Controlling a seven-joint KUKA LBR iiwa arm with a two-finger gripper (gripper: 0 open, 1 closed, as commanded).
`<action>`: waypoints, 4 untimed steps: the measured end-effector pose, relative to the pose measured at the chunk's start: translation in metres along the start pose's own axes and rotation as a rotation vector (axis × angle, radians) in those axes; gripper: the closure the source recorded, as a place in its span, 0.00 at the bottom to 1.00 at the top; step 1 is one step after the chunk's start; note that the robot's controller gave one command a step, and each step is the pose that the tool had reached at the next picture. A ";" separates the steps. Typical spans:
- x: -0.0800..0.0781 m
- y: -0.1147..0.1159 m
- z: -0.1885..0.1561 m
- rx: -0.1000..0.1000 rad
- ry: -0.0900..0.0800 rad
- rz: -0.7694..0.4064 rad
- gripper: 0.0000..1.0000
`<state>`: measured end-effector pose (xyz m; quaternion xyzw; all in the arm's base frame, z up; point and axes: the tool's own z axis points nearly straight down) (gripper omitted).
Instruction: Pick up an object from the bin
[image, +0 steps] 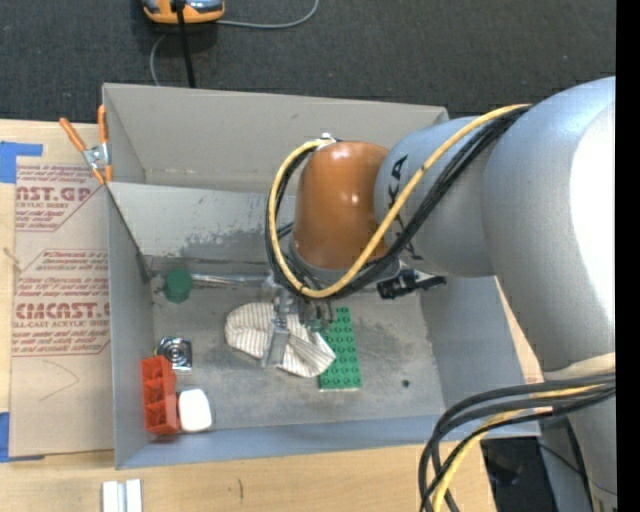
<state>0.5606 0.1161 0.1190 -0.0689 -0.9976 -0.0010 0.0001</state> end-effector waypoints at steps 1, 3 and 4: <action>-0.001 -0.005 0.028 -0.003 -0.004 -0.077 0.00; -0.002 -0.013 0.046 -0.003 -0.003 -0.063 1.00; -0.002 -0.013 0.046 -0.003 -0.003 -0.063 1.00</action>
Offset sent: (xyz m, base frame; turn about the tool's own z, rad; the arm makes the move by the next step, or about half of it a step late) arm -0.0003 -0.0142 -0.0467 -0.0630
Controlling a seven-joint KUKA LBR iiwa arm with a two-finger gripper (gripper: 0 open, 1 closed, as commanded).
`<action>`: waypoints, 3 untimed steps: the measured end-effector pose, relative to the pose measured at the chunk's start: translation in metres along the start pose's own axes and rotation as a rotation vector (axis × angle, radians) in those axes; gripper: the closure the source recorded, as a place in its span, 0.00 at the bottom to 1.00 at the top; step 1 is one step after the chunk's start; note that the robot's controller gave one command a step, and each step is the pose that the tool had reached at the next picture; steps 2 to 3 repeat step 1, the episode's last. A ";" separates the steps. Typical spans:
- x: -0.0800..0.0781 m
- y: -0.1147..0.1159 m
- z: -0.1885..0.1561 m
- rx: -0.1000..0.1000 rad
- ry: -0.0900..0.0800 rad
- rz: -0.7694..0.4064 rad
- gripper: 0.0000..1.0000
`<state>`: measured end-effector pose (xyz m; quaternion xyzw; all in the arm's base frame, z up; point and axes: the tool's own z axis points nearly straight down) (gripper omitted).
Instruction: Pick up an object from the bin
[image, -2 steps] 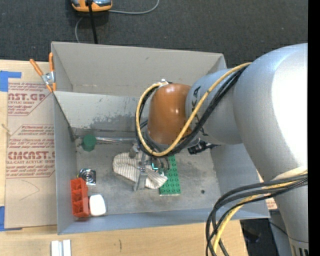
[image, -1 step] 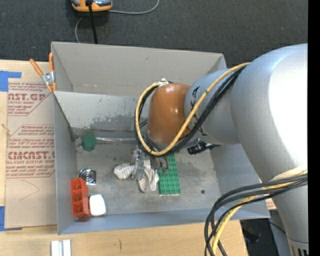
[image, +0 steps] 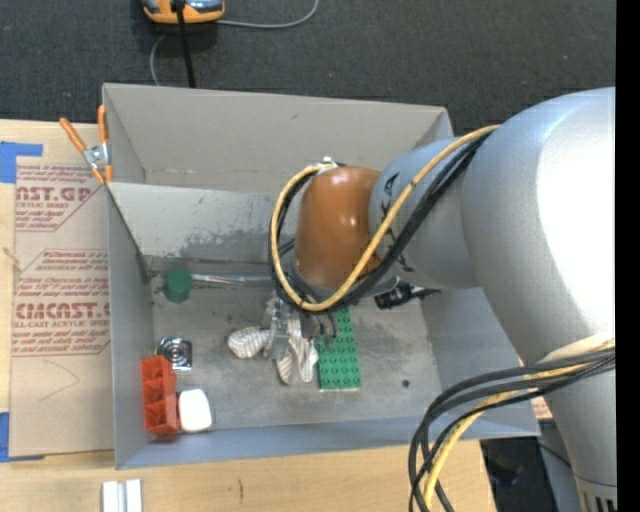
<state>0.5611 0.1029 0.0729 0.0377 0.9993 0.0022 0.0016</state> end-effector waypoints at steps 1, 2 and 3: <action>-0.005 0.011 -0.159 -0.002 -0.008 -0.043 1.00; -0.005 0.011 -0.159 -0.002 -0.008 -0.043 1.00; -0.005 0.011 -0.159 -0.002 -0.008 -0.043 1.00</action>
Offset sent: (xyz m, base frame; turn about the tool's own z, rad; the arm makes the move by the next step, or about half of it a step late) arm 0.0000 0.0000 0.0000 0.0000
